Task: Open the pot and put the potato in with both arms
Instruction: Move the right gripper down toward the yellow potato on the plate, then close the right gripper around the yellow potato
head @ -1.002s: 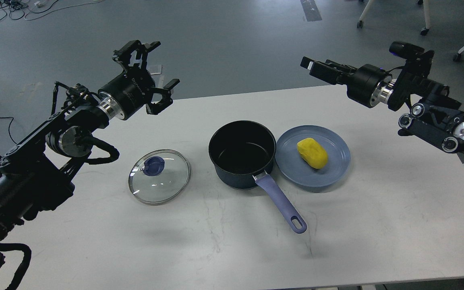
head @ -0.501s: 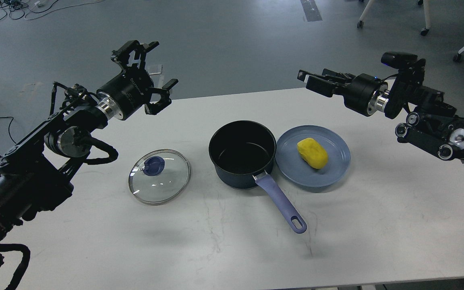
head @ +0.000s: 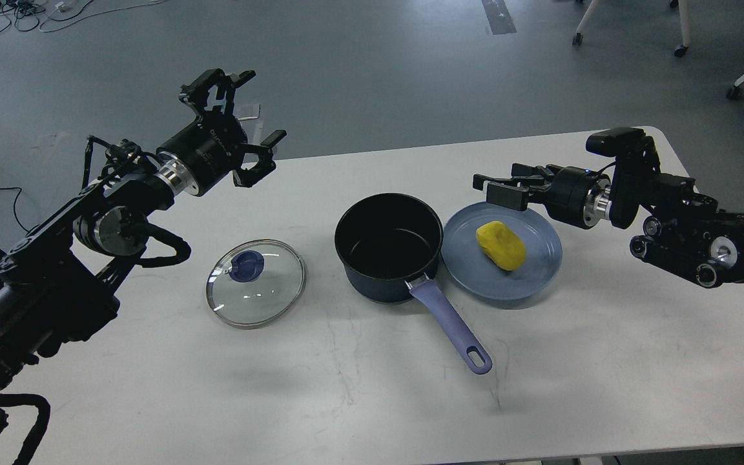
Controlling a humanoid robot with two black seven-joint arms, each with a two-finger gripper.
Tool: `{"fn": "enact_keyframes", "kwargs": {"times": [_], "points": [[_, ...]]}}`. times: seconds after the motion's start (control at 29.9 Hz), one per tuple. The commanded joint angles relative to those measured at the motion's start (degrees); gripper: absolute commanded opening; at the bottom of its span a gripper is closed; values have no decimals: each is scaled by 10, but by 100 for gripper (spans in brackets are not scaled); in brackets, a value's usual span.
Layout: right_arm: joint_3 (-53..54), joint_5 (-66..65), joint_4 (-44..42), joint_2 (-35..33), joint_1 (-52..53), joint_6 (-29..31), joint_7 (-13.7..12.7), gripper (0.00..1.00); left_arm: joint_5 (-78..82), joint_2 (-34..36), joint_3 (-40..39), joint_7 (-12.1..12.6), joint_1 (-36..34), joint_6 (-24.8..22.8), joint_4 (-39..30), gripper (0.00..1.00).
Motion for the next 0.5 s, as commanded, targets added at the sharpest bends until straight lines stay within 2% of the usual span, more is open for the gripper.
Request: {"fn": "enact_keyframes", "kwargs": {"times": [0.0, 0.47], "points": [[-28, 0, -13, 13, 0, 0, 0, 100, -1, 0, 0, -4, 0, 0, -2, 98], [-85, 0, -31, 37, -4, 1, 5, 100, -2, 1, -2, -7, 10, 0, -10, 98]]}}
